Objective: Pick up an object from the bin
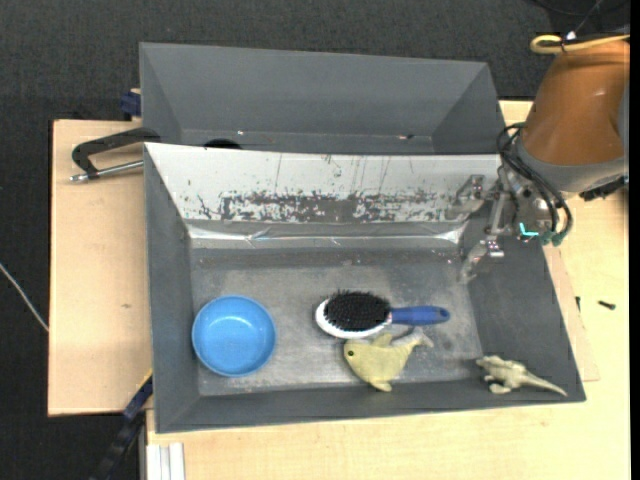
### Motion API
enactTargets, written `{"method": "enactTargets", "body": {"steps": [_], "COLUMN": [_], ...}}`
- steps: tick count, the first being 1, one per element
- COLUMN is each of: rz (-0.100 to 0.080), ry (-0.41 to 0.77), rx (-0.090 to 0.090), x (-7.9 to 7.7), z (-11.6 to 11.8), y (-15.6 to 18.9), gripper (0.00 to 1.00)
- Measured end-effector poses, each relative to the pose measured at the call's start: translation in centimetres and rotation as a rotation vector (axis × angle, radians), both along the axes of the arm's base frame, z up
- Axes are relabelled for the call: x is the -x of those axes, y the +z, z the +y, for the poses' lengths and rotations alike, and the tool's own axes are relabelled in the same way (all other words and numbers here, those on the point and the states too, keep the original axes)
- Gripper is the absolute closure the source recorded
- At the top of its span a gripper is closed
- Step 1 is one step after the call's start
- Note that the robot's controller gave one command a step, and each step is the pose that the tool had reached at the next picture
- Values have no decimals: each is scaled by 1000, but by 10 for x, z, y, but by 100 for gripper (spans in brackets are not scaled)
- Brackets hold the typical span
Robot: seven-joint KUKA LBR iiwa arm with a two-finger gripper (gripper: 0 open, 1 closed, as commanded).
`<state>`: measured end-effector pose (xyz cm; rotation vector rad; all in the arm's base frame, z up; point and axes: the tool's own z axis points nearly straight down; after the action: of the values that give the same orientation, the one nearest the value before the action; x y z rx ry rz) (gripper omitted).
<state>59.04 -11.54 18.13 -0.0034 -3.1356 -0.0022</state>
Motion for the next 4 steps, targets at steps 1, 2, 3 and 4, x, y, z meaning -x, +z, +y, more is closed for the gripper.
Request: {"method": "enactTargets", "body": {"steps": [1,2,3,4], "rz": [-19,-11,-11,-11], "ry": [161,-143,-196,-116], "rx": [3,-2,-4,3], "x": [13,5,3,-10], "z": [55,127,214,247], "y": [-76,-80,-77,-107], "gripper": [0,0,0,0]}}
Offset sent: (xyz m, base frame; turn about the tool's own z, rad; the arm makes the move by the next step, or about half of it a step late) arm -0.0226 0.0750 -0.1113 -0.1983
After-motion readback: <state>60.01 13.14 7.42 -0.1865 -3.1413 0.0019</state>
